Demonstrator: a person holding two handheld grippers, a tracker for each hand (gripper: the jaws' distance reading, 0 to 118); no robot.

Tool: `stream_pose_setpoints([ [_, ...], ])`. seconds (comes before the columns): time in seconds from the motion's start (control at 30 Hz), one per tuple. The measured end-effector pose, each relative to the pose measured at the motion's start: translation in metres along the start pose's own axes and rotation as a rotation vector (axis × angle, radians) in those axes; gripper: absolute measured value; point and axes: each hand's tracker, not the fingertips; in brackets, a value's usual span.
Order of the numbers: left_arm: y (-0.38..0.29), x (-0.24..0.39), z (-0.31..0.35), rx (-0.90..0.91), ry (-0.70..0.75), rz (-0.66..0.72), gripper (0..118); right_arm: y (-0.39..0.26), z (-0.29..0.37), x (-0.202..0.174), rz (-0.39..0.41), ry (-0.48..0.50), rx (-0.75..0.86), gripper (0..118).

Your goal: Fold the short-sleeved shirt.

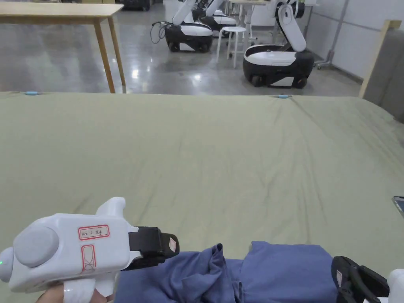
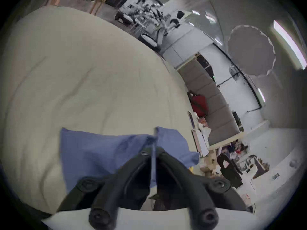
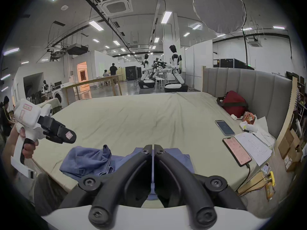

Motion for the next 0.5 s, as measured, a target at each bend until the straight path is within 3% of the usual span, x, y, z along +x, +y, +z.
stream_pose_setpoints([
  [0.2,-0.021,-0.02,-0.06,-0.188,0.022,0.061,5,-0.003,-0.003,-0.003,0.004,0.022,-0.017,3],
  [0.3,-0.041,-0.008,-0.098,-0.266,-0.05,0.08,5,-0.004,-0.001,-0.001,0.011,0.018,-0.024,3],
  [0.5,-0.062,-0.002,-0.13,-0.272,-0.042,0.065,4,-0.007,-0.003,0.011,0.008,-0.003,-0.049,3],
])
